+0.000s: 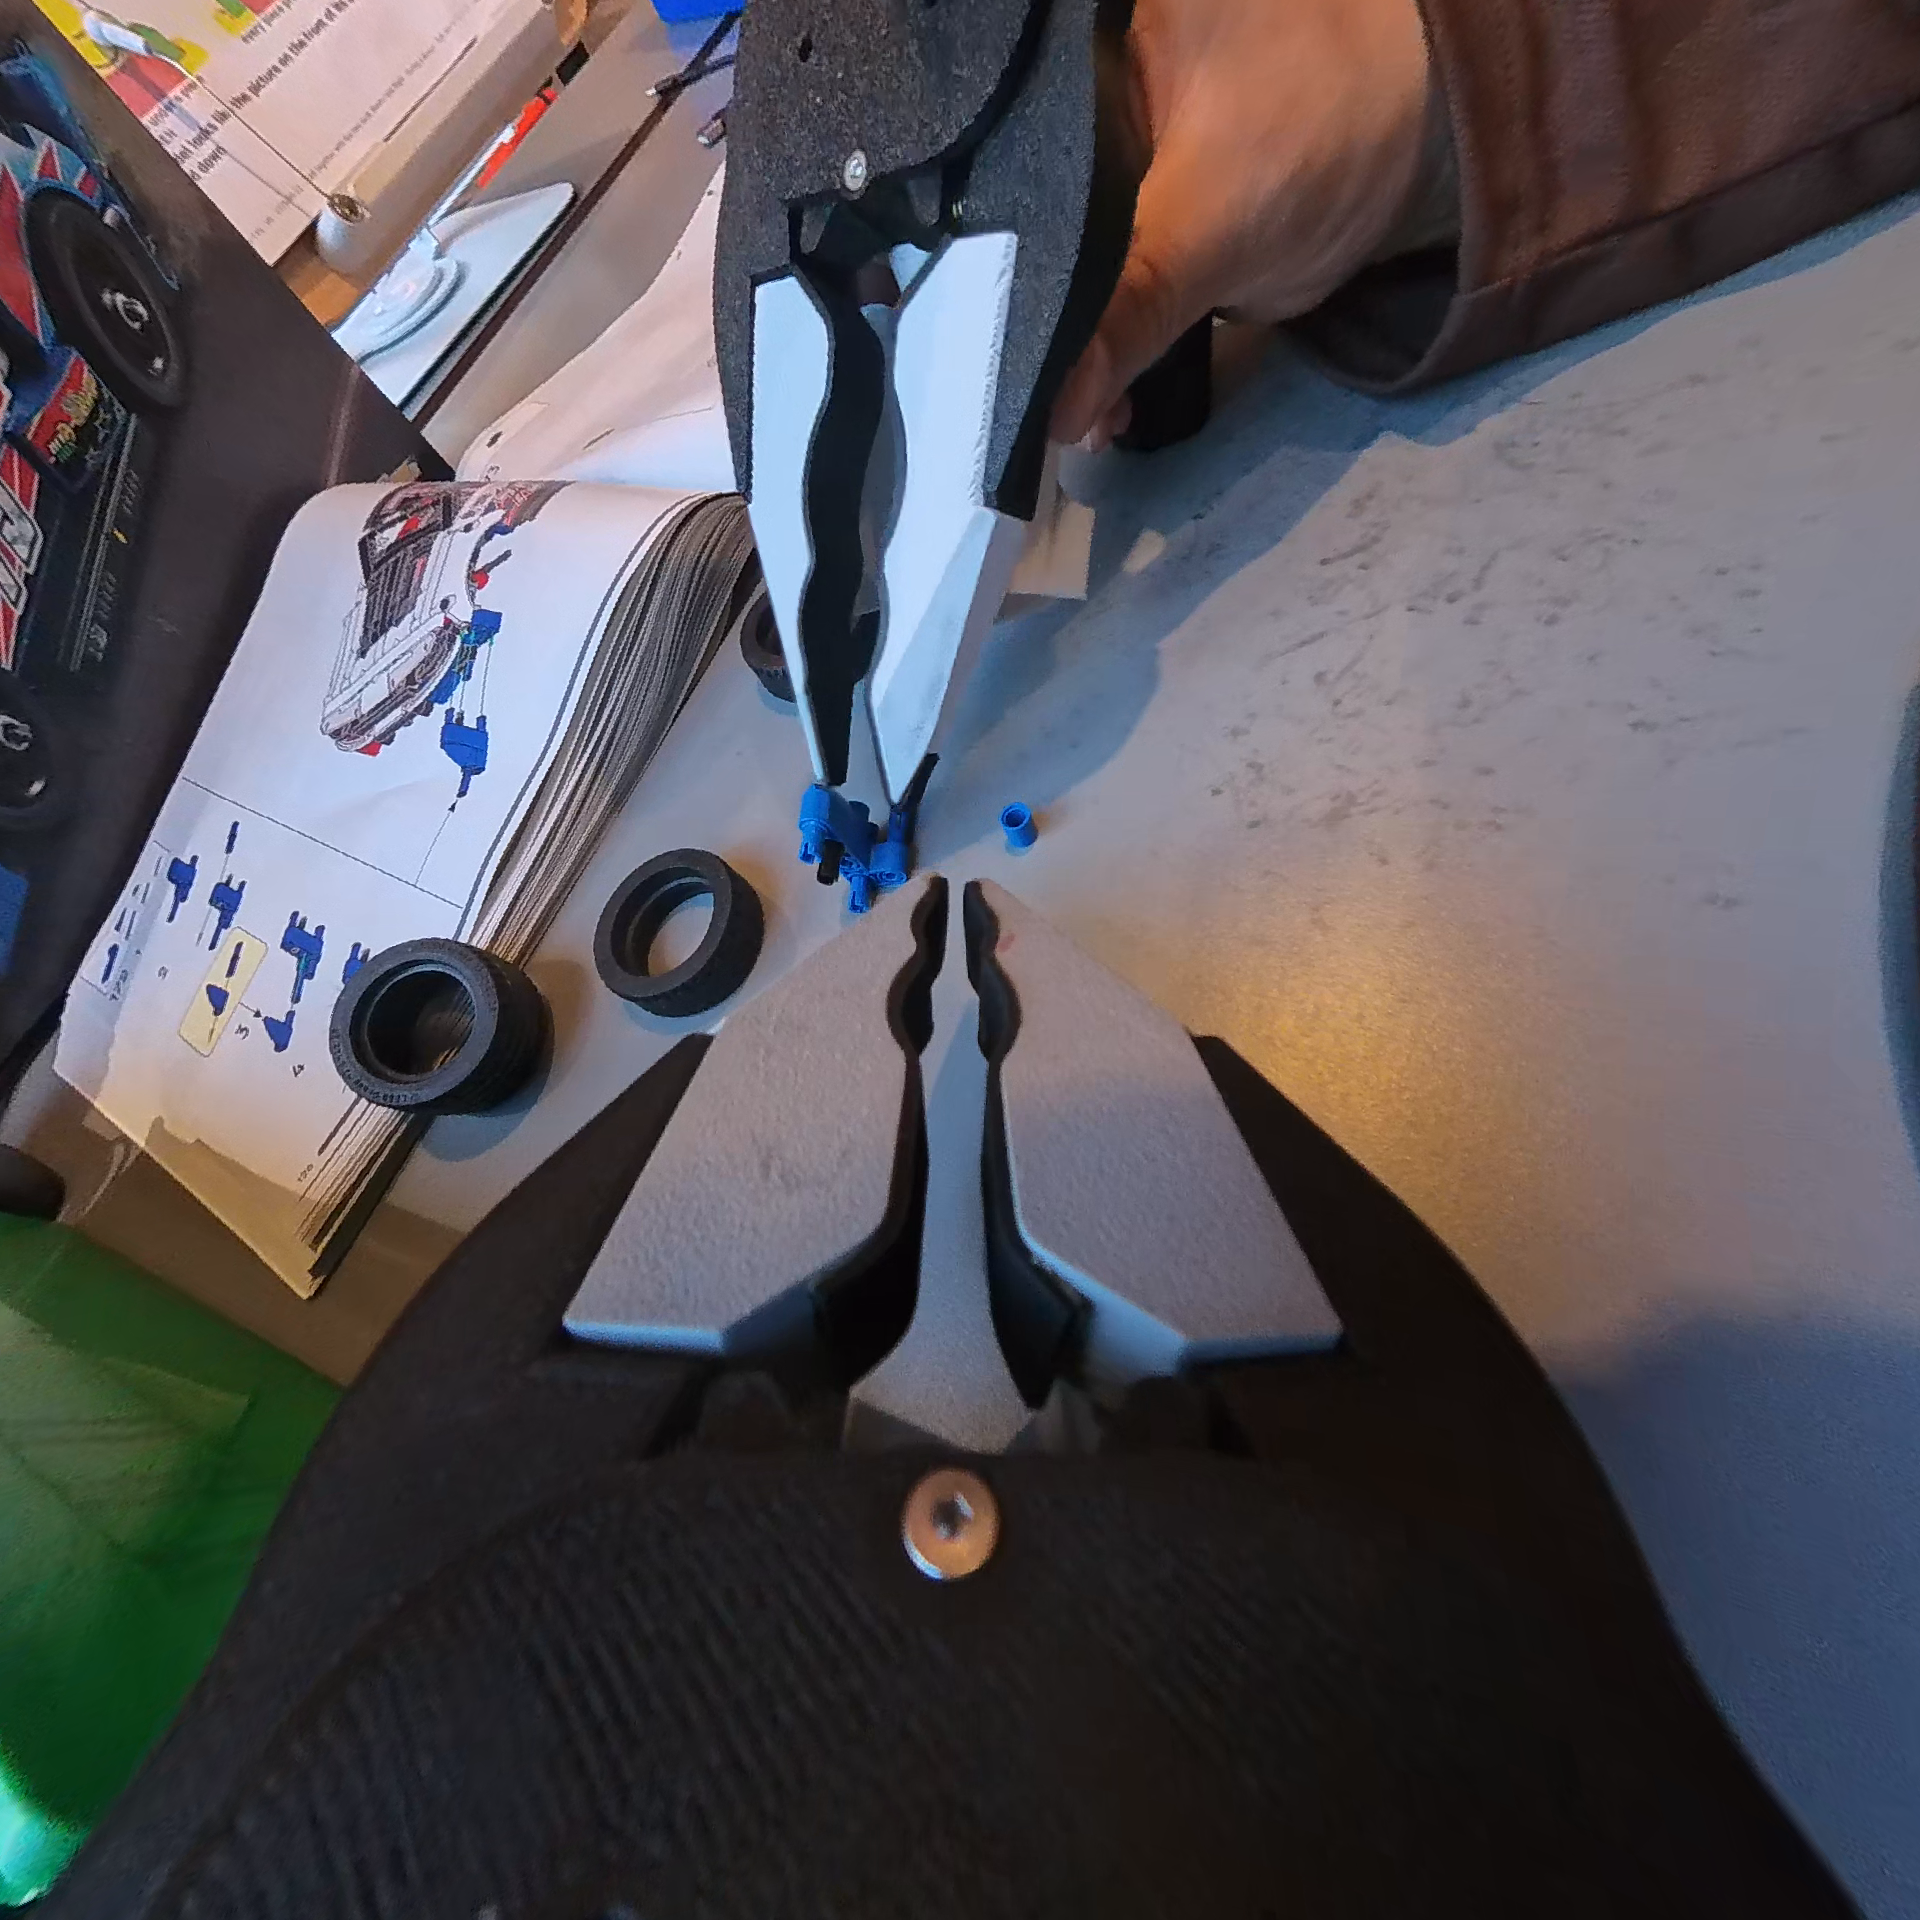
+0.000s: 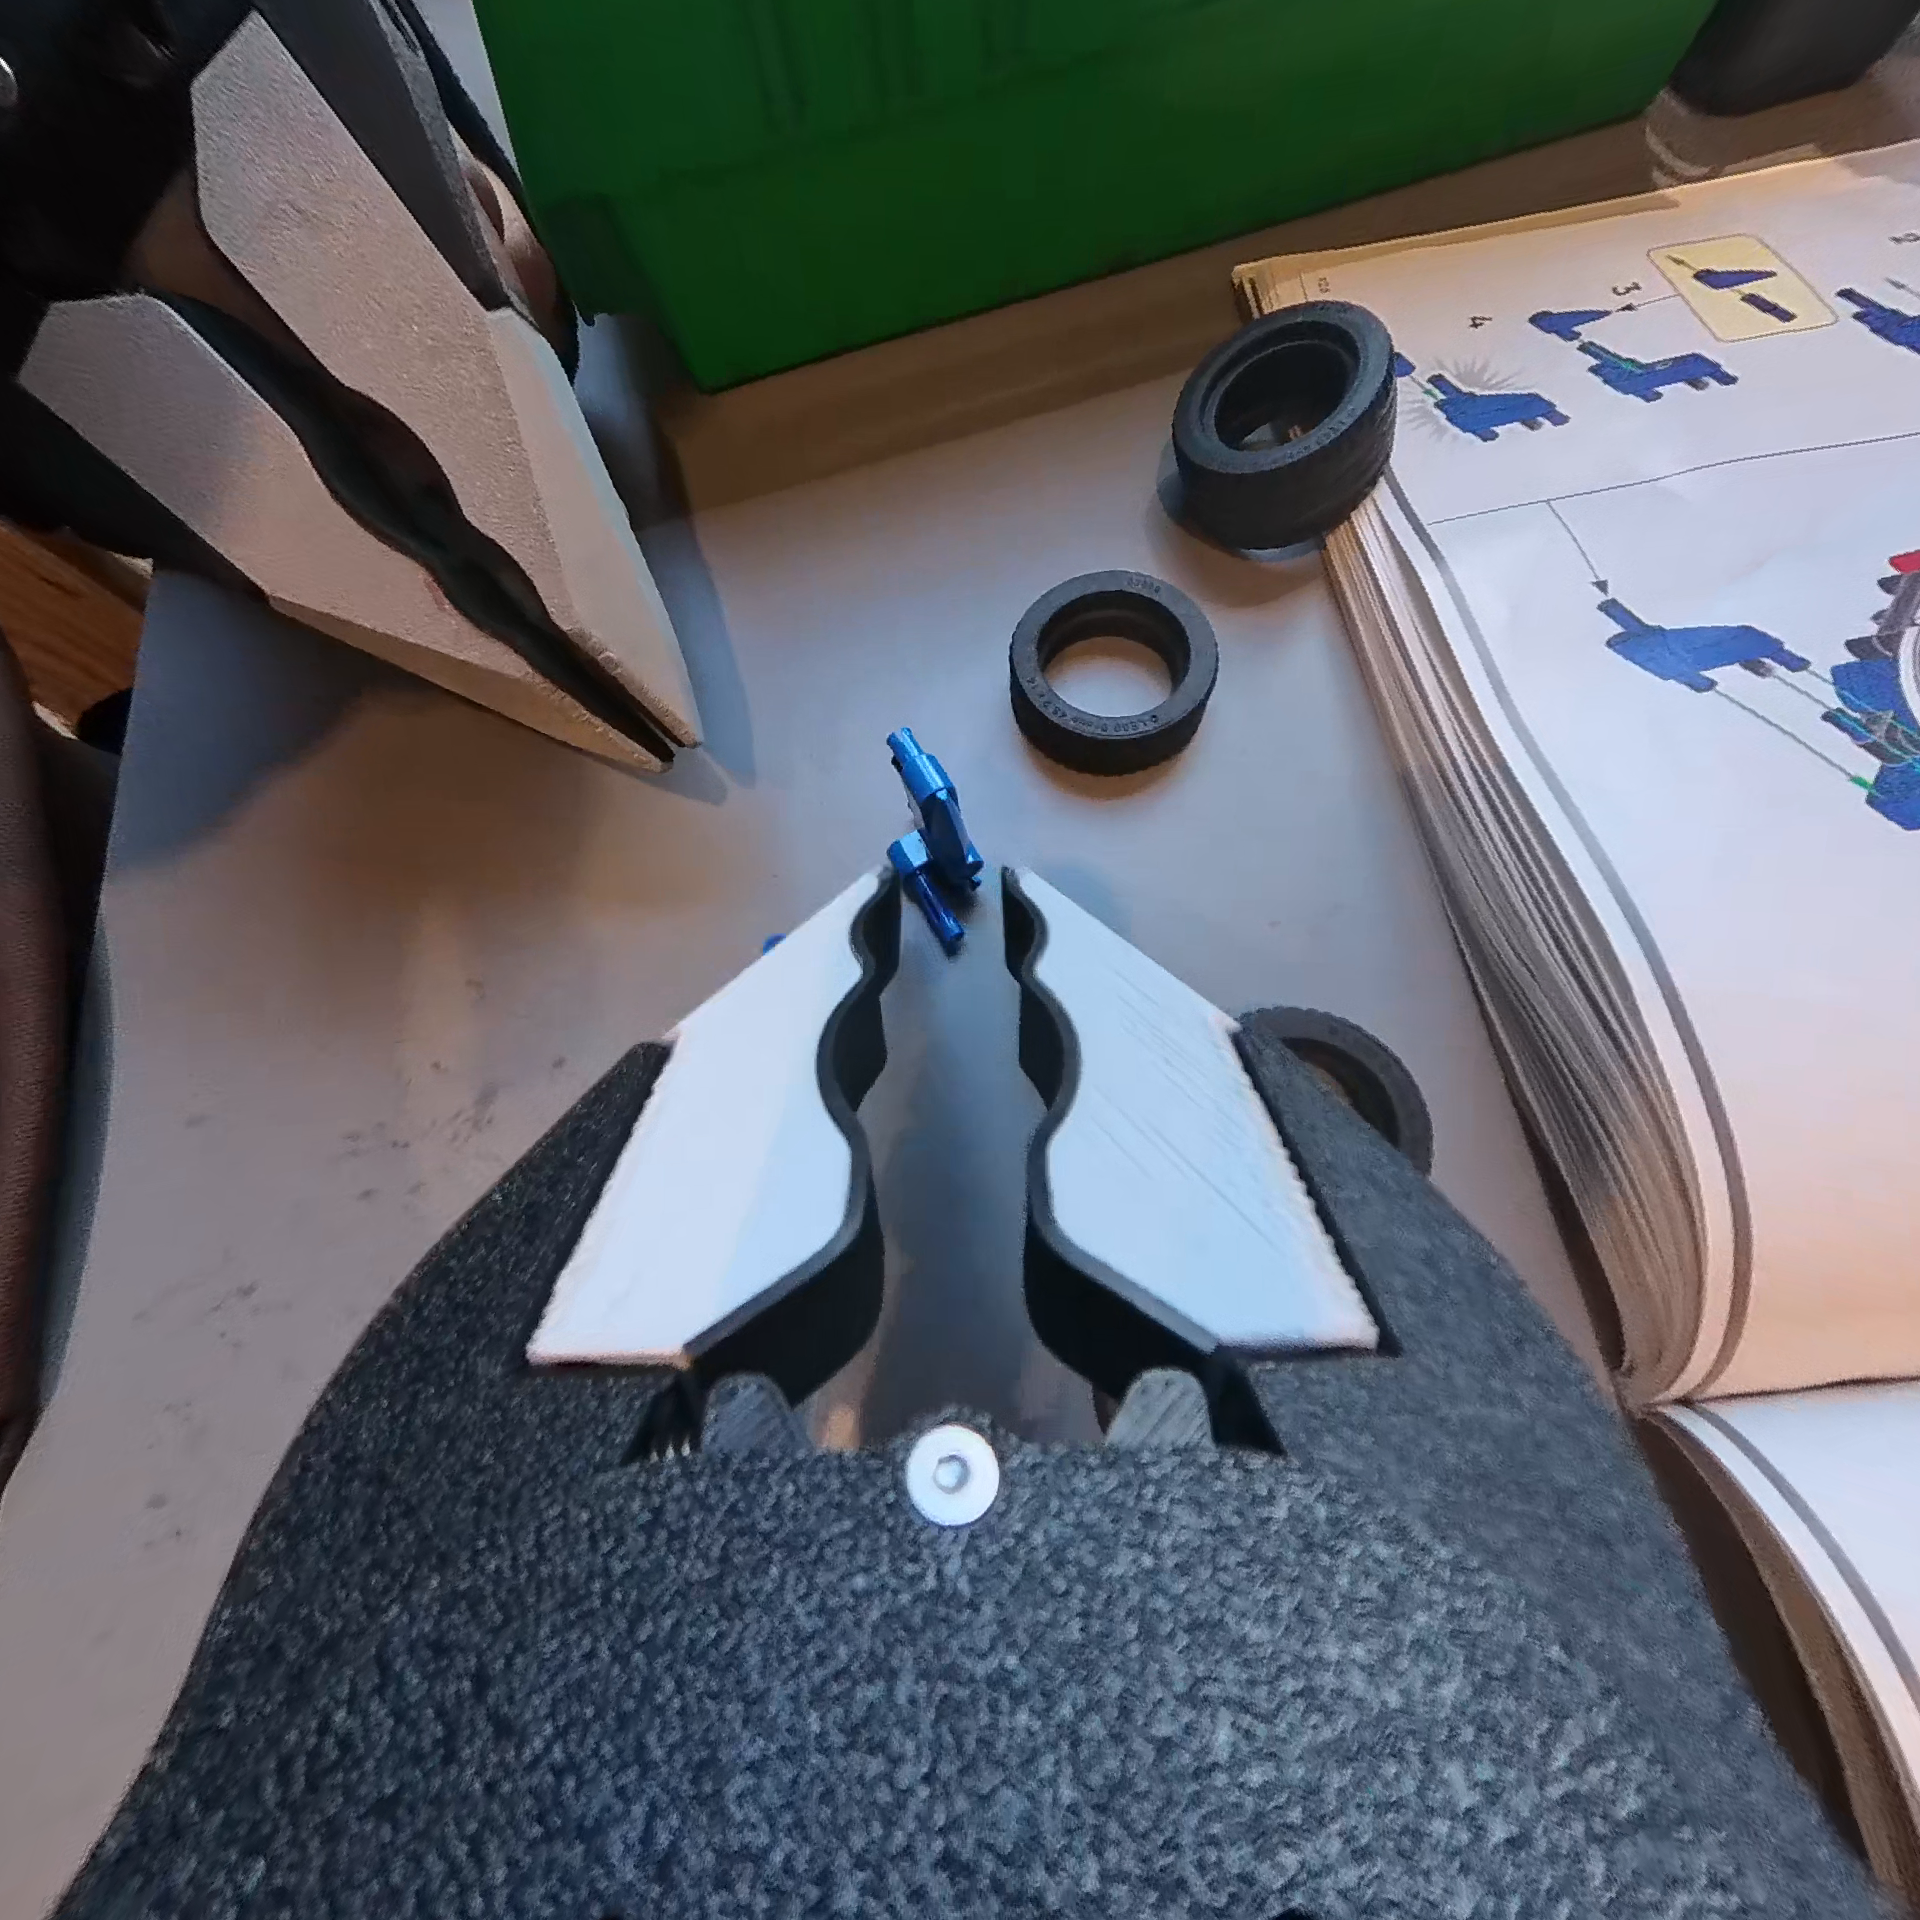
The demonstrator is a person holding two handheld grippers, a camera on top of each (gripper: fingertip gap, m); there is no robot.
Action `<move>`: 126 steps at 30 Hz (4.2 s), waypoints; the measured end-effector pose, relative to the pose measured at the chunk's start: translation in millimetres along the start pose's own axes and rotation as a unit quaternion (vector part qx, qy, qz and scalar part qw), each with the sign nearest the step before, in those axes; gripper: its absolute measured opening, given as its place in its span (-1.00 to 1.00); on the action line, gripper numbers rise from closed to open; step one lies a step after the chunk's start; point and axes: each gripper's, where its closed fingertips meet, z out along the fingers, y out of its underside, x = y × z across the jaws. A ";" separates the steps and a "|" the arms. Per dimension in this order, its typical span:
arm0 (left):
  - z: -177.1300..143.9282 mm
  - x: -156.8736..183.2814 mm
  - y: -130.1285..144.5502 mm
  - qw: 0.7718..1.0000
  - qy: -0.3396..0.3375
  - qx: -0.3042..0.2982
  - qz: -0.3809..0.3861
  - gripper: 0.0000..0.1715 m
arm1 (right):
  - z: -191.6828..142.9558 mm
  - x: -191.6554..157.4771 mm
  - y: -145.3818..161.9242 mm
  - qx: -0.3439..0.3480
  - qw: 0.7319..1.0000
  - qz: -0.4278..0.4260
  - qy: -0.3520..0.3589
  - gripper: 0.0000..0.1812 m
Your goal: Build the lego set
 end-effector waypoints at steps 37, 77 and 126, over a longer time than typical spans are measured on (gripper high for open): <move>-0.8 0.7 -1.2 1.000 0.000 0.004 0.000 -1.00 | 2.5 -3.7 14.5 -0.042 0.998 -0.032 -0.016 -0.78; 6.3 14.0 -1.5 0.997 -0.045 -0.047 -0.044 -0.96 | -2.5 -40.4 12.7 -0.032 0.995 -0.088 -0.045 -0.79; 5.5 -39.8 -82.0 0.970 -0.231 0.073 0.026 -0.95 | -69.4 -24.0 -68.0 0.290 0.806 0.376 -0.353 -0.91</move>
